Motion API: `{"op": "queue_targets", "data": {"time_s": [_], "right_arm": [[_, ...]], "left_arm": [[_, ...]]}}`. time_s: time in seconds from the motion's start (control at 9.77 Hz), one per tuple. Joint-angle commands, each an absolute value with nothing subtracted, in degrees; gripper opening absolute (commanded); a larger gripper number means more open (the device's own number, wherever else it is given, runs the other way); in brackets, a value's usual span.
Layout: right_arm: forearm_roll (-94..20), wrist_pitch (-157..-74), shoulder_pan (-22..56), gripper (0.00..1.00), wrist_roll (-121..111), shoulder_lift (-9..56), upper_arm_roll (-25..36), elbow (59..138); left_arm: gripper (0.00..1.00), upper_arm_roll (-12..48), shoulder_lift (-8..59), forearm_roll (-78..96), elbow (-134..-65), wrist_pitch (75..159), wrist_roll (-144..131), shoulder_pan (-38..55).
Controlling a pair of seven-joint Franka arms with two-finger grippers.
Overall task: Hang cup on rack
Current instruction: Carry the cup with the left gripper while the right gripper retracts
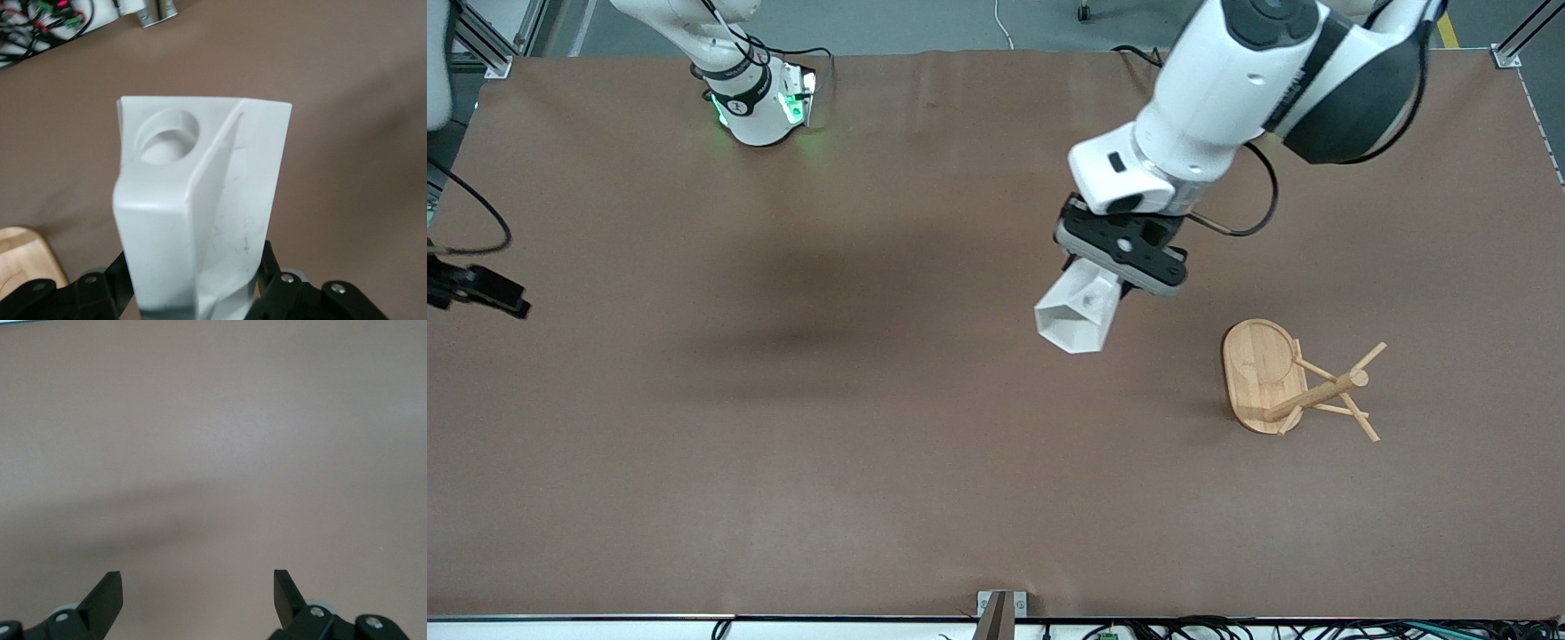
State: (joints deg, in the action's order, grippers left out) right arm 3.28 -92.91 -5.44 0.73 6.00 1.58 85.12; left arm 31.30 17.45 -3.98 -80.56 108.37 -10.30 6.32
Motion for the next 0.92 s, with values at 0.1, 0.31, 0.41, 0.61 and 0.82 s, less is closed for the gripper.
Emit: {"op": "queue_targets", "data": {"time_s": [0.1,0.31,0.41,0.61,0.82], "right_arm": [[3.9,-86.0,-6.0,1.0,1.5,-1.1,0.9,84.9],[4.0,-85.8,-5.6,1.0,1.6,-0.8,0.6,83.5],[4.0,-85.8,-5.5,1.0,1.5,-0.8,0.6,83.5],[3.9,-86.5,-5.7,1.0,0.3,-0.7,0.5,83.9],[1.7,-85.8,-5.9,1.0,-0.6,-1.0,0.7,84.1]], "left_arm": [[0.0,29.2,10.5,-3.9,-92.2,108.4,-10.9,2.7],[0.0,23.2,5.1,4.9,-103.8,115.0,-7.8,1.7],[0.0,21.3,3.4,5.5,-108.8,117.9,-3.5,1.5],[0.0,18.6,2.9,5.5,-113.1,118.9,1.6,0.6],[0.0,17.0,4.2,5.7,-116.4,123.5,7.1,0.3]]}}
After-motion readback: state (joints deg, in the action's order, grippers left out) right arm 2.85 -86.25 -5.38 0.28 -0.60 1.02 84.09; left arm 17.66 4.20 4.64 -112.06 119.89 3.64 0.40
